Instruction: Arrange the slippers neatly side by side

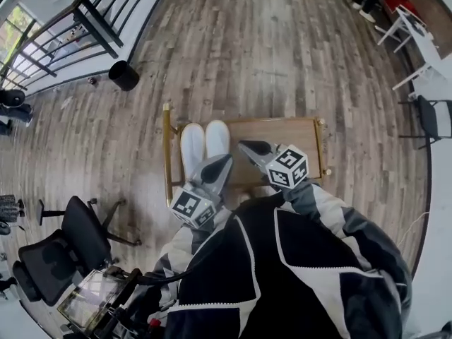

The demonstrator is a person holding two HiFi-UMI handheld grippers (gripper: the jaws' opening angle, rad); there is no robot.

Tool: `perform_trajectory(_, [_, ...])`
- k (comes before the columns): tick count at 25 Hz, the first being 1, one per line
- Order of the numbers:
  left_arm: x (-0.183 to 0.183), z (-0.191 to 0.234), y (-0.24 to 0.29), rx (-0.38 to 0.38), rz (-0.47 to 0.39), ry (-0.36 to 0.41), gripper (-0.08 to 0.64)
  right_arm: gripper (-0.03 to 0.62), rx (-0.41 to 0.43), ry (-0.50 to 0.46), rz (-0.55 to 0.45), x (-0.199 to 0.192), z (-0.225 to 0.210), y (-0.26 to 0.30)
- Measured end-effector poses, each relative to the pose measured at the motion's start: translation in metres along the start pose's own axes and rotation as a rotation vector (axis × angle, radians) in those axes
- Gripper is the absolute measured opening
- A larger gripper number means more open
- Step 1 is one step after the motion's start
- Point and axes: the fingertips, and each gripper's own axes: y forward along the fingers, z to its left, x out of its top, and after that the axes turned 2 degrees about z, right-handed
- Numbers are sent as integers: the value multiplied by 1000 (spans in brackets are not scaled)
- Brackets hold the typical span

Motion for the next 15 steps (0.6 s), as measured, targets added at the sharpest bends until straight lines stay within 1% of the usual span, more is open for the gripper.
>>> perform_trajectory(3, [0,-8,16,-49,1,12,20,2,-31,-68,-99,36,12,-33])
perform_trajectory(5, [1,-13,24,-70,-2,16,20,2,-72,-118,-118,46,14,-54])
perform_trajectory(7, [0,-18,28,-90,5,23,20,2,-113,-161,-117,45,14,-74])
perform_trajectory(10, [-4,-23,29,-106,14,22,20,2,-154,-172,-117,34,12,-93])
perform_trajectory(12, [-4,-23,27,-113,10,30,20,2,-159,-163,-120,28,11,-96])
perform_trajectory(15, [5,-26,24,-109,-3,43,20,0,-154,-162,-122,24,10,-96])
